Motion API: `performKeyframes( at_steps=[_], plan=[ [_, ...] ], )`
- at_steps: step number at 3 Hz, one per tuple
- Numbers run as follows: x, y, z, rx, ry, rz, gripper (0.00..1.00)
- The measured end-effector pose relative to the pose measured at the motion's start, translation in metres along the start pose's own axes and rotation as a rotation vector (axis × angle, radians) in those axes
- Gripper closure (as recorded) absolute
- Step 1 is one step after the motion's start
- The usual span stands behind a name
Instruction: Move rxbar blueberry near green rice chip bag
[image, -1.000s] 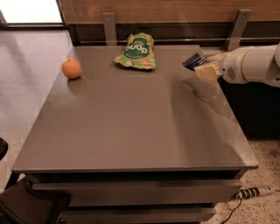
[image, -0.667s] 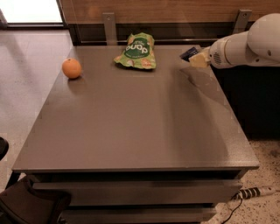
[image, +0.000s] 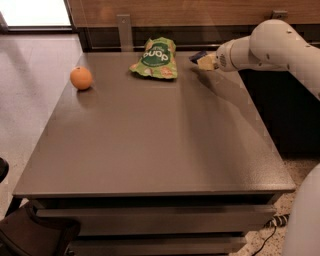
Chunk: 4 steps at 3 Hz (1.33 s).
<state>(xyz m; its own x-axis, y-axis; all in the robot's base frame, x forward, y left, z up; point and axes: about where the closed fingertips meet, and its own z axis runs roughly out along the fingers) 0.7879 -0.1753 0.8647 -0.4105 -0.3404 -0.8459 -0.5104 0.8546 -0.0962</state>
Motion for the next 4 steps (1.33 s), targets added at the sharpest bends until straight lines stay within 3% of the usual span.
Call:
performKeyframes(
  at_steps=[1, 2, 4],
  plan=[
    [0.0006, 0.0019, 0.0040, -0.005, 0.000, 0.003, 0.83],
    [0.0011, 0.0048, 0.0074, -0.010, 0.002, 0.002, 0.52],
    [0.0021, 0.0081, 0.0111, -0.017, 0.005, 0.002, 0.05]
  ],
)
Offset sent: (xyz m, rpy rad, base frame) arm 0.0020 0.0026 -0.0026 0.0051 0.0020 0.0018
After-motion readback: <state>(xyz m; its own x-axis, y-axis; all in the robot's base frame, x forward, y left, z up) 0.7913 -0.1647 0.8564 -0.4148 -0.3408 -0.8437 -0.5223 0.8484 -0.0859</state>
